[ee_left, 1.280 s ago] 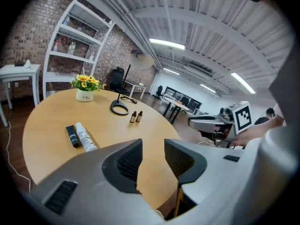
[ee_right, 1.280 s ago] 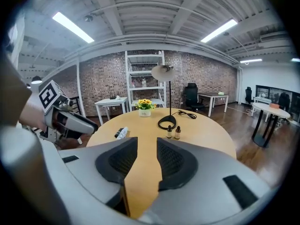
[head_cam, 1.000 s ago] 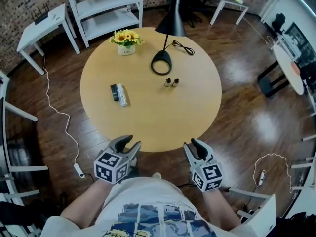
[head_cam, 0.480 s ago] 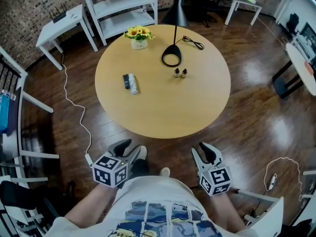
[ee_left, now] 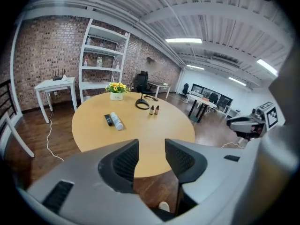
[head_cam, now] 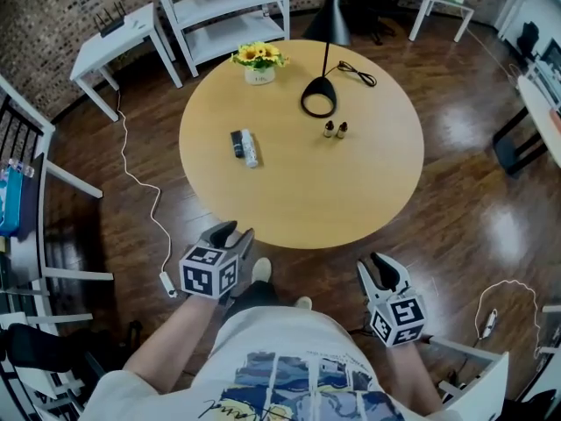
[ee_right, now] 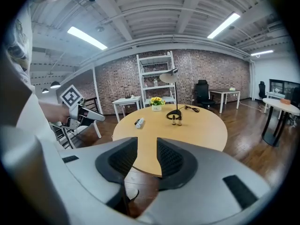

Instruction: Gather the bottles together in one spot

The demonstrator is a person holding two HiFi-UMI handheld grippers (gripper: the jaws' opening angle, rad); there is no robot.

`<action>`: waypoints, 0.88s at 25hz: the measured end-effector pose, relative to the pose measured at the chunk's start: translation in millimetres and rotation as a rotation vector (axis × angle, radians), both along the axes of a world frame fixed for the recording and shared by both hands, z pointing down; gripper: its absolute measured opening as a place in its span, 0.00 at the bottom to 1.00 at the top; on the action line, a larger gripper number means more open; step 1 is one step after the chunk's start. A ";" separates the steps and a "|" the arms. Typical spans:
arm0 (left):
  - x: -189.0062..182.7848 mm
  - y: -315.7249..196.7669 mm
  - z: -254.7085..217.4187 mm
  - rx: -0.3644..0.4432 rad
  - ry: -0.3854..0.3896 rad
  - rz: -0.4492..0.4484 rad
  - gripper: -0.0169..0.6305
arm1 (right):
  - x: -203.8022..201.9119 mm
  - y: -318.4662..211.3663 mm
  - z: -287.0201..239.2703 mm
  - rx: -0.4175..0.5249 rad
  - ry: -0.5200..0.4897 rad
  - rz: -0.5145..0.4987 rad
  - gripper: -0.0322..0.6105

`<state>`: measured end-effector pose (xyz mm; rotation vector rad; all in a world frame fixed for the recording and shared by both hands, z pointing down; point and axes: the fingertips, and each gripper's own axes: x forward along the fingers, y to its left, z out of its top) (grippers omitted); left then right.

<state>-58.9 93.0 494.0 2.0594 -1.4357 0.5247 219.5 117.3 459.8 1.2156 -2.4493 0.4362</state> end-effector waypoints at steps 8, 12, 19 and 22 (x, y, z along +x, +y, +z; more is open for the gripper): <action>-95.9 -149.0 63.6 -0.082 -0.038 -0.071 0.29 | -38.6 -49.3 -8.8 -0.026 0.019 0.075 0.34; -127.1 -217.1 104.1 -0.153 -0.030 -0.084 0.29 | -66.0 -71.7 -17.4 -0.046 0.053 0.103 0.34; -158.3 -296.4 168.6 -0.250 -0.047 -0.074 0.29 | -103.9 -95.6 -8.1 -0.086 0.080 0.187 0.34; -168.2 -305.8 190.5 -0.300 -0.075 -0.078 0.30 | -113.5 -101.0 -2.3 -0.095 0.085 0.199 0.34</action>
